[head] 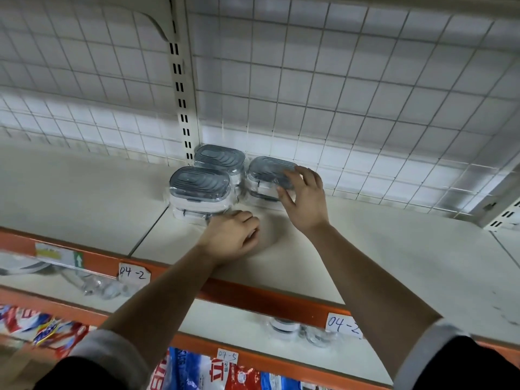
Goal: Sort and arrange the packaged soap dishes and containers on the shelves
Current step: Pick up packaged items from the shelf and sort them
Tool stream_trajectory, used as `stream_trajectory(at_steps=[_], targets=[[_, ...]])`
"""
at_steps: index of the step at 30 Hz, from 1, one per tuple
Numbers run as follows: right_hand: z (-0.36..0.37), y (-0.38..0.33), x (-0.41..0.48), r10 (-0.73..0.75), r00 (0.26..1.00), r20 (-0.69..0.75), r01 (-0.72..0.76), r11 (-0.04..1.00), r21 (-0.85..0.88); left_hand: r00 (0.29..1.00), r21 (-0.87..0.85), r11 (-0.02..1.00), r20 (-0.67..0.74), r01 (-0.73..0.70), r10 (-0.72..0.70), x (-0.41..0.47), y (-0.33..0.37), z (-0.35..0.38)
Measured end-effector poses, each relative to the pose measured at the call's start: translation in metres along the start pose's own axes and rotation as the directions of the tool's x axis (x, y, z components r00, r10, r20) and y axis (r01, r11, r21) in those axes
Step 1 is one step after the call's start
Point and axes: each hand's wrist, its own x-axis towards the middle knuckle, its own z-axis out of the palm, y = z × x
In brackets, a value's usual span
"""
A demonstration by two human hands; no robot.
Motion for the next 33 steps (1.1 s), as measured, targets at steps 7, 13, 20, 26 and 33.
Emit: stream_trajectory(at_steps=[7, 13, 20, 26, 33], targets=[[-0.028, -0.007, -0.043, 0.042, 0.996, -0.077, -0.038, 0.998, 0.046, 0.999, -0.097, 0.995, -0.017, 0.038, -0.04, -0.003, -0.001, -0.004], [-0.046, -0.02, -0.099, 0.1, 0.991, -0.094, -0.1, 0.995, -0.002, 0.982, -0.158, 0.987, -0.191, -0.019, -0.012, -0.026, 0.021, -0.02], [-0.05, -0.052, -0.191, 0.098, 0.987, -0.128, -0.099, 0.995, -0.007, 0.947, -0.273, 0.949, -0.314, -0.157, 0.067, -0.093, 0.066, -0.01], [-0.05, -0.063, -0.271, 0.113, 0.975, -0.194, -0.121, 0.992, -0.029, 0.941, -0.292, 0.935, -0.323, -0.203, 0.104, -0.149, 0.098, 0.01], [-0.025, -0.022, -0.338, 0.361, 0.931, -0.045, -0.363, 0.931, -0.036, 0.987, -0.348, 0.933, -0.16, -0.086, 0.031, -0.18, 0.118, 0.06]])
